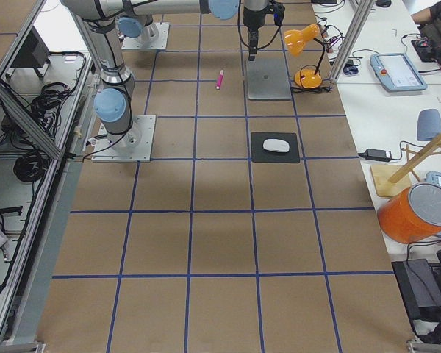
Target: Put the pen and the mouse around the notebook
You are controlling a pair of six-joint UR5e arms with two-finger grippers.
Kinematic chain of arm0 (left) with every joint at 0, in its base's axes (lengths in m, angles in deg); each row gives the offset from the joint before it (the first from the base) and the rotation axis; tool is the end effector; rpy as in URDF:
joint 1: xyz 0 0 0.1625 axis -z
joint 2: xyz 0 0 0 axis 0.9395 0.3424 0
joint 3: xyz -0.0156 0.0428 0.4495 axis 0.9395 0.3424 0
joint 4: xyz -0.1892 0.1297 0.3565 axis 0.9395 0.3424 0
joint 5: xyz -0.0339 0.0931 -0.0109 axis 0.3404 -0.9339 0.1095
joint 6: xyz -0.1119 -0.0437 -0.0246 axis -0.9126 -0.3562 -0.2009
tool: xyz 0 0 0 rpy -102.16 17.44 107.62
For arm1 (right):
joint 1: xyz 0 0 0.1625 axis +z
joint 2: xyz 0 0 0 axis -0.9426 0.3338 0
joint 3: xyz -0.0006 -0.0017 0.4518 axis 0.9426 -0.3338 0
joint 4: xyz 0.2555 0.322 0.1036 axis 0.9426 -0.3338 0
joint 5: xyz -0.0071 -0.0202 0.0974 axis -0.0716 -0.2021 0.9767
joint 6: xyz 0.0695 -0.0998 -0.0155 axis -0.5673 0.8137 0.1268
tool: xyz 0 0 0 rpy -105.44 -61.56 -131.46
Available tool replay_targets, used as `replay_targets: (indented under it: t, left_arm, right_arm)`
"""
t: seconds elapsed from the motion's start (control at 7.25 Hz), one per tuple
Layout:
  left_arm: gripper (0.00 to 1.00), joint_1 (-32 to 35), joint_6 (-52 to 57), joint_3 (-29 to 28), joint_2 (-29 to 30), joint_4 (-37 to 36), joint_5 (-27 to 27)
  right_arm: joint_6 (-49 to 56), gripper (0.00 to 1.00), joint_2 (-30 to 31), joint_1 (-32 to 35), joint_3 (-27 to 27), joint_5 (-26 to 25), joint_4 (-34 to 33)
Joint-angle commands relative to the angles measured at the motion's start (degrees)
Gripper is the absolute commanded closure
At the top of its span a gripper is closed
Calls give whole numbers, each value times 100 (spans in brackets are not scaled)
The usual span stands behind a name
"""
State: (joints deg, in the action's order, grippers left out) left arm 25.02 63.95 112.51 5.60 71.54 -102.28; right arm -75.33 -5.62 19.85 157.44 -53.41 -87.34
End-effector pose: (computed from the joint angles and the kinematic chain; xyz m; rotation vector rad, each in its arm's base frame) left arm -0.1744 -0.4798 0.4827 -0.2620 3.1088 0.0874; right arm 0.1374 -0.5511 0.5069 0.0685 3.1336 -0.0518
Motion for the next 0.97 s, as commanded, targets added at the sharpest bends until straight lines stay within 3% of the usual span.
replay_targets:
  t: [0.0, 0.14, 0.83]
  left_arm:
    - [0, -305, 285, -39, -140, 124, 220]
    - [0, -384, 992, -39, -149, 90, 229]
    - [0, -543, 1096, -83, -193, 403, 229]
  right_arm:
    - [31, 0, -13, 0, 5, -16, -4]
    - [31, 0, -13, 0, 5, -16, -3]
    - [31, 0, -13, 0, 5, -7, 5]
